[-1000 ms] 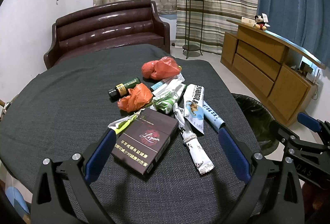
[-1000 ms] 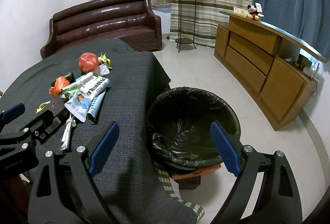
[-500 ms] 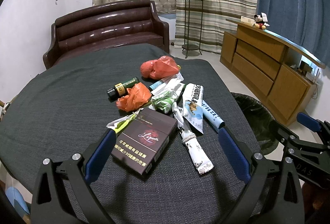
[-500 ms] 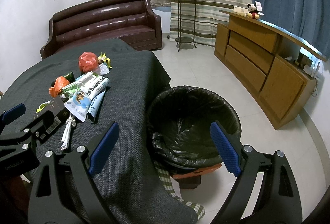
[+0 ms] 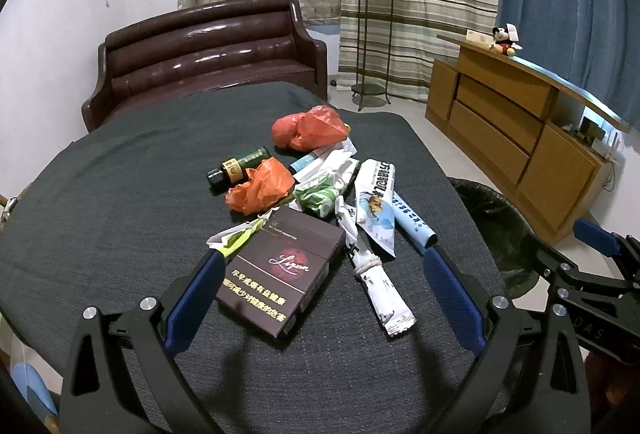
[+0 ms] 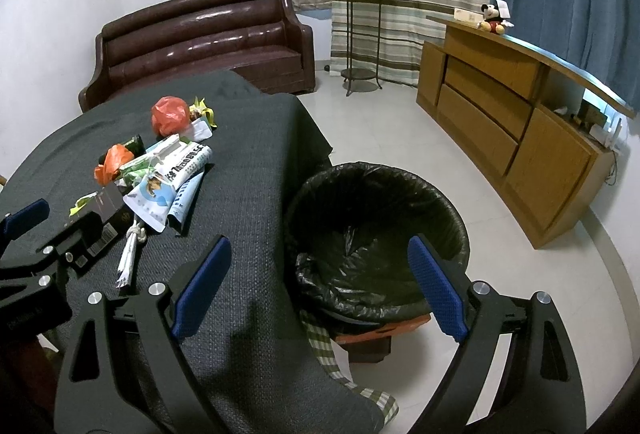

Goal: Collect trash
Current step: 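Move the left tool to the dark red cigarette box and close on it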

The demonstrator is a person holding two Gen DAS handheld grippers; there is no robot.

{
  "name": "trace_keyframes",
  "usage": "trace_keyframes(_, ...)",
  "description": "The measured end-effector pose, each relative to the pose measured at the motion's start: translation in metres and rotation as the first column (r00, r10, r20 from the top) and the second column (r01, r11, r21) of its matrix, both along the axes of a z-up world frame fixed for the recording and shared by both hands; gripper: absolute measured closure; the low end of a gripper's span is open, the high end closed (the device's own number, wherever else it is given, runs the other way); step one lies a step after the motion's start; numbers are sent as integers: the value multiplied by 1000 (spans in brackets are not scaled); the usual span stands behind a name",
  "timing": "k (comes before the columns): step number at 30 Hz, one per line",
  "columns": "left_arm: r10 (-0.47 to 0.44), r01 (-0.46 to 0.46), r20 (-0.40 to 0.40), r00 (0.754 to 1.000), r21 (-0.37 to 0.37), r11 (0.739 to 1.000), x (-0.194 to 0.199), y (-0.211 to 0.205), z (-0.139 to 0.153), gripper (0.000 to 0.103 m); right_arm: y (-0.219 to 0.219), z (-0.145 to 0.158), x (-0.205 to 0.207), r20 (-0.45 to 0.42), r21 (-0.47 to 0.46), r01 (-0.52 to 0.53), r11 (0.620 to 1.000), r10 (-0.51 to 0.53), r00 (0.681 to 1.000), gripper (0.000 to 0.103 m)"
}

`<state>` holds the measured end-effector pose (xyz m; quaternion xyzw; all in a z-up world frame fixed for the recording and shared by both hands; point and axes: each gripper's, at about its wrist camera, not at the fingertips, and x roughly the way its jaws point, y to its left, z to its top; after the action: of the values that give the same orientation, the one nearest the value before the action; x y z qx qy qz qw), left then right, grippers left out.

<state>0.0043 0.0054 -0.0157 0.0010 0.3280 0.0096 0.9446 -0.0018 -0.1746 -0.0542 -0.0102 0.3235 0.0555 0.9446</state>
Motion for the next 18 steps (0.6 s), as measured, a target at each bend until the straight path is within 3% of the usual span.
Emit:
trace_keyframes(8, 5, -5, -8, 1000, -8, 1000, 0, 10, -2, 8, -3, -5, 2, -26, 4, 0, 1000, 0, 1000, 26)
trace_keyframes(10, 9, -9, -6, 1000, -7, 1000, -2, 14, -1, 13, -2, -5, 1, -31, 1, 2, 1000, -2, 1000, 28)
trace_keyframes(12, 11, -11, -16, 1000, -4, 1000, -4, 16, -3, 29, -1, -6, 2, -39, 3, -2, 1000, 2, 999, 32)
trace_keyframes(18, 8, -9, -47, 999, -20, 1000, -3, 25, -6, 29, 0, -5, 2, -54, 8, -7, 1000, 8, 999, 32)
